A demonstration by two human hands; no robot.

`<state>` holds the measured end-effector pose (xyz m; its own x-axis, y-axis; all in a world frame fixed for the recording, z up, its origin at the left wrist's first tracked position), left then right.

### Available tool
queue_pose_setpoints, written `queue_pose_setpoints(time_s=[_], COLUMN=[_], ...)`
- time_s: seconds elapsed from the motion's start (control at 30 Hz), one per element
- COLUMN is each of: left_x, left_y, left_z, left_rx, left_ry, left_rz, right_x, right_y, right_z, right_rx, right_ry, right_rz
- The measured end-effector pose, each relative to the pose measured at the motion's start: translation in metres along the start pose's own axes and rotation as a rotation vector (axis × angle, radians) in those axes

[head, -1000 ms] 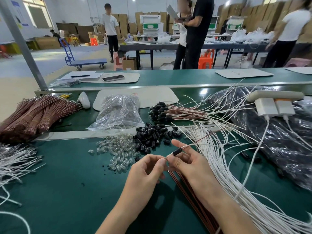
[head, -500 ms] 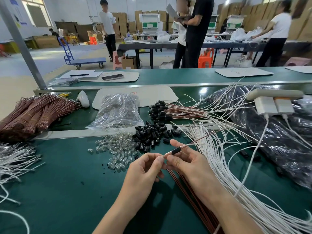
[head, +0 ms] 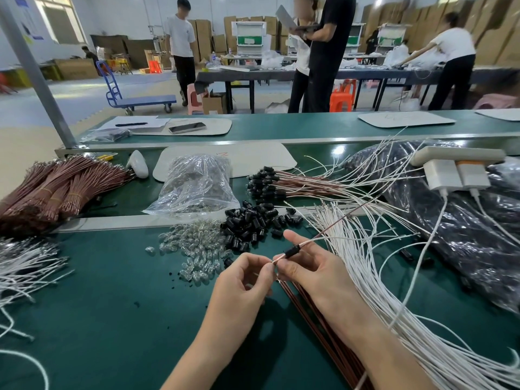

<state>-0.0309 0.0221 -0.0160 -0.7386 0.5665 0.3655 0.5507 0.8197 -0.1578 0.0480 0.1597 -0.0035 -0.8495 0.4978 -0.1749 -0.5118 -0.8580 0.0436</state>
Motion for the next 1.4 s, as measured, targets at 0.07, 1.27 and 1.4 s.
queue_pose_setpoints(time_s=[0.07,1.27,1.4], left_x=[-0.001,0.007,0.003], left_y=[0.001,-0.056,-0.033], left_z=[0.000,0.001,-0.013], left_rx=[0.024,1.043,0.391], left_ry=[0.013,0.190,0.172], left_rz=[0.000,-0.037,-0.161], right_x=[-0.001,-0.004,-0.003], right_y=[0.000,-0.003,-0.001], right_z=[0.001,0.014,0.011], right_rx=[0.013,0.480,0.491], right_ry=[0.002,0.175,0.187], right_rz=[0.004,0.054,0.080])
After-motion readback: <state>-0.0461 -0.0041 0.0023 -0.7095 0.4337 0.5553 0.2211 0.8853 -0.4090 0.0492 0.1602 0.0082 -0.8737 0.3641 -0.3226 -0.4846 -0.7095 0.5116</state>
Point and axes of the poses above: each hand's wrist, its own x-axis towards the middle knuckle, its own y-axis out of the palm, z = x × y, the point moved 1 cm from there along x, towards the middle knuckle, and after that the axes turned 11 degrees about y, right-handed, at the moved point
